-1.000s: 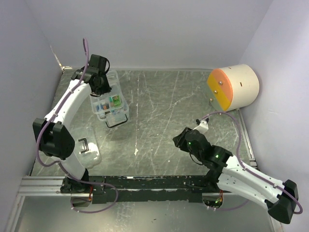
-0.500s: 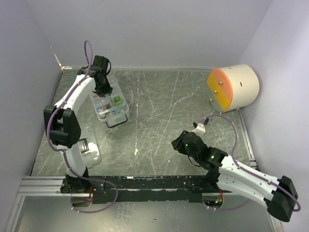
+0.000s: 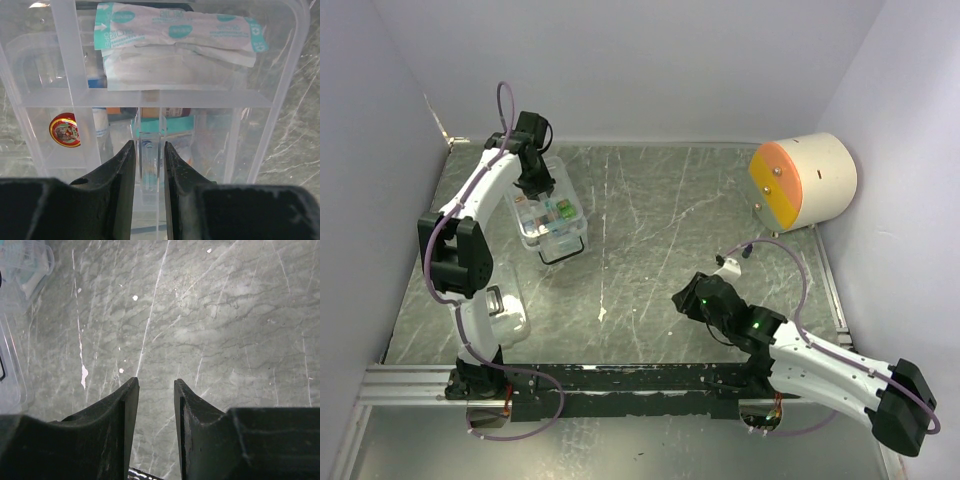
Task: Organize the medicine kit
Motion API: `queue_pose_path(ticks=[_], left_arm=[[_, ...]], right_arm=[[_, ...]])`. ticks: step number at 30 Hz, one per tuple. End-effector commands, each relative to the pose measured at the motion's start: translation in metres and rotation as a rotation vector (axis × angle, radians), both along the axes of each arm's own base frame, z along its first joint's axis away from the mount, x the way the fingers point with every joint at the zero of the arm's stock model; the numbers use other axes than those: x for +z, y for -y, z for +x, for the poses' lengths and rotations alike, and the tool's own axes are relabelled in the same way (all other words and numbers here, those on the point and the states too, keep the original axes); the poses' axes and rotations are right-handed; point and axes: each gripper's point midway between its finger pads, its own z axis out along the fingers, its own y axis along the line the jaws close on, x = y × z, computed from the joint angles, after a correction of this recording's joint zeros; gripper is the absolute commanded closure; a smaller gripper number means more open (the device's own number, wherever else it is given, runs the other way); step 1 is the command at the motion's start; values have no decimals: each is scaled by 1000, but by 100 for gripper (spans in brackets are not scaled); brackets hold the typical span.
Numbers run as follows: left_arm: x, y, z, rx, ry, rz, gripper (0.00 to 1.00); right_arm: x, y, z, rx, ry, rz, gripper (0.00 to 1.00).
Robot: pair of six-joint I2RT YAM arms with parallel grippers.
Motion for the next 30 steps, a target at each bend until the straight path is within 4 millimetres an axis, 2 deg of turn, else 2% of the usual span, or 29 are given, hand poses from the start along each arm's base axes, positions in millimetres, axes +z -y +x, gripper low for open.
queue_pose_path(ticks=[1, 5, 14, 17, 24, 30], left_arm=[[11, 2, -15, -18, -34, -36, 68], [18, 6, -19, -39, -32, -59, 66], [1, 8, -38, 14, -93, -103, 66], [1, 3, -41, 36, -98, -77, 66], [-13, 1, -40, 34, -133, -55, 65], [-22, 6, -36, -22, -135, -57, 60]], right_arm=[[-2, 2, 1, -3, 16, 13, 65], [-2, 3, 0, -8, 17, 20, 65], [-8, 9, -2, -22, 33, 26, 65], [-10, 13, -3, -25, 40, 19, 65], [-13, 15, -4, -24, 43, 25, 64], [-13, 14, -4, -24, 47, 35, 64]])
